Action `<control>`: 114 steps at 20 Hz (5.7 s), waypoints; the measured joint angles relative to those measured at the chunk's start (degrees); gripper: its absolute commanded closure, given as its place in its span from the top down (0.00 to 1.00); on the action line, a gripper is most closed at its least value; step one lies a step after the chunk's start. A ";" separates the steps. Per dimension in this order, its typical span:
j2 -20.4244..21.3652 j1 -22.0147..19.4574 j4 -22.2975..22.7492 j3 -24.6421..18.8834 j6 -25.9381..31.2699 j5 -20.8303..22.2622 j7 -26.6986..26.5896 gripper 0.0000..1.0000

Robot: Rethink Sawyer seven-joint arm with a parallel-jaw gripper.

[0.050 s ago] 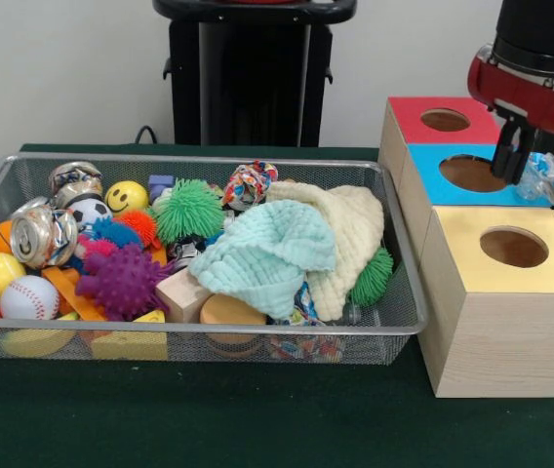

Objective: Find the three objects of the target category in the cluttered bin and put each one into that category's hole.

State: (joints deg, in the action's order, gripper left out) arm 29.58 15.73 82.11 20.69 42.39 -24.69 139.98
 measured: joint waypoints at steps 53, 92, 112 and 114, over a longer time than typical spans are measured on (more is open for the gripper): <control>15.81 0.04 21.41 -1.89 -10.49 -0.02 0.00 0.00; 14.17 10.68 27.52 -3.68 -14.52 -0.06 0.00 0.00; 7.66 16.15 23.83 -3.21 -14.54 -1.33 0.00 0.00; 6.94 16.65 22.86 -3.04 -14.54 -1.73 0.00 0.00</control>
State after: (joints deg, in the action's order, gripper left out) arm 36.52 32.38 104.98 17.66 27.85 -26.42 139.98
